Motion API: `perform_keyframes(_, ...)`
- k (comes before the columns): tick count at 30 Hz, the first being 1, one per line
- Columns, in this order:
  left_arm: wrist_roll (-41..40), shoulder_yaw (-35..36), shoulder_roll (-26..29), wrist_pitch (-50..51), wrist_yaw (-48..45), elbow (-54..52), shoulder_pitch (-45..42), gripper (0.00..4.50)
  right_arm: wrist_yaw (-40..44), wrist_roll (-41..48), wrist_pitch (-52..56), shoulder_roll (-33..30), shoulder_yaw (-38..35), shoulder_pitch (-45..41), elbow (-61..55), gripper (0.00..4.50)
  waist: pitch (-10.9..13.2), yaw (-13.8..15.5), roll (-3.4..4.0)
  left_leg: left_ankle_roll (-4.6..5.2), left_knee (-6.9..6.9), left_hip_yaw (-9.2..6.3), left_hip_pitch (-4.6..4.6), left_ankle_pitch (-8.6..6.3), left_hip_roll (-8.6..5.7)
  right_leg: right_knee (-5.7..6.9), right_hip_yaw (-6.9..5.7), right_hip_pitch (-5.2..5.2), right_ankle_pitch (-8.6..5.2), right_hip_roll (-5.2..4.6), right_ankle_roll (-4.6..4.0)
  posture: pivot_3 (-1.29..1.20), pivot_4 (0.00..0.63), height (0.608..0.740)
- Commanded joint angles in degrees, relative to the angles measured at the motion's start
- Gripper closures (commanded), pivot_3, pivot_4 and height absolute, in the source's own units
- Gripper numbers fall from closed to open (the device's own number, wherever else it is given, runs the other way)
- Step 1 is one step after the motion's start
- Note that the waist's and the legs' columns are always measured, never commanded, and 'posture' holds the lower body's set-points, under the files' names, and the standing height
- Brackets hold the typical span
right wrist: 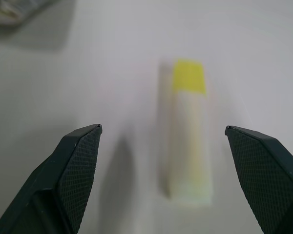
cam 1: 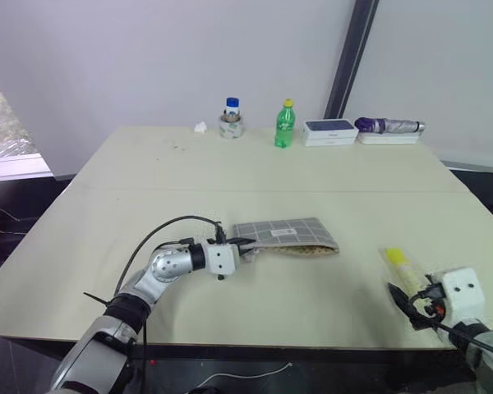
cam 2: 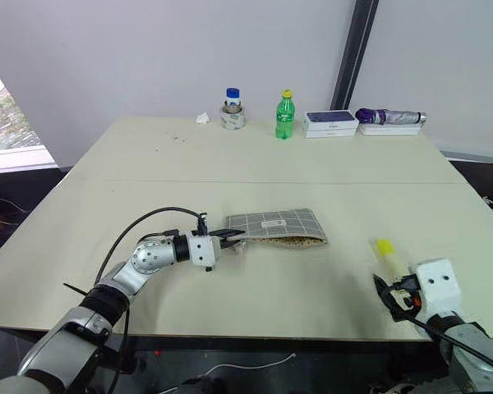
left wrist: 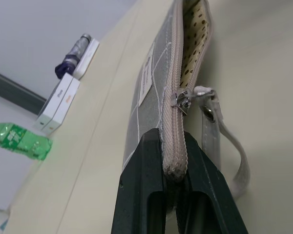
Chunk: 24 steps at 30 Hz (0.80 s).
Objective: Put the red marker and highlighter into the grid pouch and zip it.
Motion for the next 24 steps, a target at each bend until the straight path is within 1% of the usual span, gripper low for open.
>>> perform_keyframes(1,-0.5,0.2,-0.4,-1.3,-0.1,-0.3,-1.3,4.50,0.0,0.7,1.1,-1.0,-2.1,-1.8,2.8,0.31,0.0,-0.1,0.00,0.00,0.00,0.01,0.00,0.00,0.00,0.00,0.01,0.00,0.00,0.00,0.00,0.00,0.150,0.740)
perform_keyframes(4,-0.5,0.2,-0.5,-1.1,-0.3,-0.4,-1.3,4.50,0.6,1.1,3.2,-1.3,-1.8,-3.0,6.5,0.31,0.0,0.0,0.01,0.00,0.01,0.01,0.00,0.00,0.00,0.00,0.02,0.00,0.00,0.00,0.00,0.00,0.150,0.740)
perform_keyframes(6,-0.6,0.4,-0.5,-0.7,-0.3,-0.6,-1.4,4.50,0.4,4.7,6.4,-0.1,-3.4,-4.9,8.5,0.82,0.0,0.0,0.00,0.00,-0.01,-0.01,-0.01,0.00,0.00,-0.01,0.00,0.00,0.00,0.01,0.00,0.00,0.150,0.740)
perform_keyframes(7,-0.7,0.5,-0.6,-0.5,-0.3,-0.7,-1.5,4.50,0.2,4.8,7.1,-0.2,-3.5,-5.3,9.4,1.14,0.0,0.0,0.00,0.00,0.00,0.01,0.00,0.00,0.00,-0.01,0.02,0.00,0.00,0.00,0.00,0.00,0.150,0.740)
perform_keyframes(8,-0.7,0.6,-0.6,-0.3,-0.3,-0.8,-1.5,4.50,0.1,4.2,6.7,-0.6,-3.3,-5.5,9.8,1.58,0.0,0.0,0.00,0.00,0.01,0.01,0.00,0.00,0.01,-0.01,0.02,0.02,0.00,0.00,0.00,0.00,0.150,0.740)
perform_keyframes(10,-0.4,0.6,-0.4,-0.4,-0.1,-0.6,-1.5,4.50,0.3,6.3,7.6,-0.3,-4.2,-7.0,9.4,2.69,0.0,0.1,0.00,0.00,0.01,0.01,0.00,0.00,0.00,-0.01,0.02,0.02,0.00,0.00,0.00,0.00,0.150,0.740)
perform_keyframes(12,-0.4,0.8,-0.3,-0.3,0.1,-0.6,-1.4,4.50,1.9,6.8,6.7,-1.1,-3.7,-7.5,8.0,3.60,0.0,0.1,0.00,0.00,0.01,0.00,-0.01,0.00,0.00,-0.01,0.01,0.01,0.00,0.00,0.00,0.00,0.150,0.740)
perform_keyframes(13,-0.4,0.8,-0.3,-0.2,0.1,-0.6,-1.4,4.50,3.2,6.7,5.7,-1.7,-3.1,-7.4,6.9,3.62,0.0,0.1,0.00,0.00,0.01,0.01,-0.01,0.00,0.00,-0.01,0.02,0.01,0.00,-0.01,0.00,0.00,0.150,0.740)
perform_keyframes(15,-0.3,0.8,-0.3,0.0,0.2,-0.7,-1.3,4.50,7.9,7.2,-0.1,-2.0,-2.2,-6.9,4.0,3.62,0.0,0.0,0.02,0.01,0.00,0.01,-0.02,0.00,0.00,-0.01,0.02,-0.01,0.00,0.00,0.00,0.00,0.150,0.740)
perform_keyframes(20,-0.3,0.8,-0.4,0.4,0.3,-1.0,-1.2,4.50,19.1,11.3,-6.0,-2.9,0.0,-3.1,-3.7,3.62,0.0,0.0,0.01,0.01,0.00,0.00,-0.02,0.00,0.00,-0.01,0.02,-0.01,0.00,0.02,0.01,0.00,0.150,0.740)
perform_keyframes(22,-0.1,0.7,-0.5,0.3,0.5,-1.1,-1.2,4.50,22.2,7.8,-9.5,-4.8,3.4,-0.7,-5.6,3.62,0.0,0.0,0.01,0.01,0.01,-0.02,-0.02,0.00,0.01,-0.01,0.00,0.00,0.00,0.03,0.01,0.00,0.150,0.740)
perform_keyframes(24,0.0,0.6,-0.6,0.4,0.6,-1.2,-1.2,4.50,22.8,6.3,-10.4,-5.7,5.3,0.5,-5.6,3.62,0.0,0.0,-0.04,0.01,0.03,-0.01,-0.02,0.00,0.00,-0.02,0.00,0.02,0.00,0.02,0.01,0.00,0.150,0.740)
